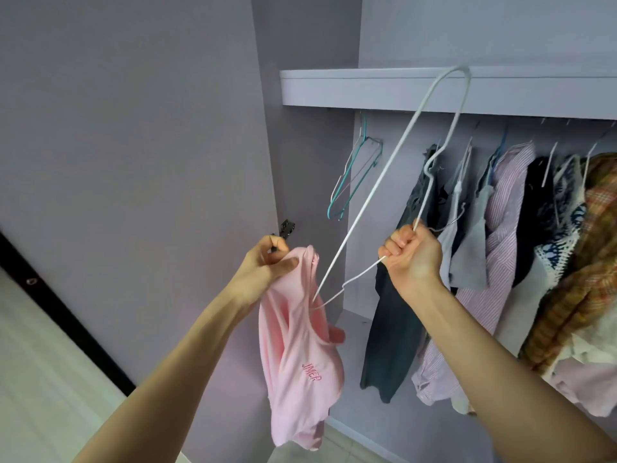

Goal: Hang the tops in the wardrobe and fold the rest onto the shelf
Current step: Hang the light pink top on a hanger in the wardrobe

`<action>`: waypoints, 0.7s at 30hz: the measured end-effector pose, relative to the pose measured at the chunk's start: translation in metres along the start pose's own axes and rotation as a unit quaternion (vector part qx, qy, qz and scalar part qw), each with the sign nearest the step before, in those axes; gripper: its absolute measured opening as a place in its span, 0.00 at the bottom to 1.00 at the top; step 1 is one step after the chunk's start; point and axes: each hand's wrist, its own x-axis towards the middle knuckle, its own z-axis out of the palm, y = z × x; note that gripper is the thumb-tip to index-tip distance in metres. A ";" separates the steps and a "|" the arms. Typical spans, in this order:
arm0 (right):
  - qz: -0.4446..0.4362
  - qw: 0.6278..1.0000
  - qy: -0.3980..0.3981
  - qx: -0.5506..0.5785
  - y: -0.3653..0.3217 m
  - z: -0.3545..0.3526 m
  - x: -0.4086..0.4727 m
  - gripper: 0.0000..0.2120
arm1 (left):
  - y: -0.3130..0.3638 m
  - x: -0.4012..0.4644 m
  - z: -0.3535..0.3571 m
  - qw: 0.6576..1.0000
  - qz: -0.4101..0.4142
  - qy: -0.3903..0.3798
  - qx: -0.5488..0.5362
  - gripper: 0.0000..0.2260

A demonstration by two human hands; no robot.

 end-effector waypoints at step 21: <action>-0.264 0.766 0.052 -0.583 0.004 -0.039 0.025 0.23 | 0.008 -0.003 -0.027 0.985 0.033 0.146 -0.087 0.13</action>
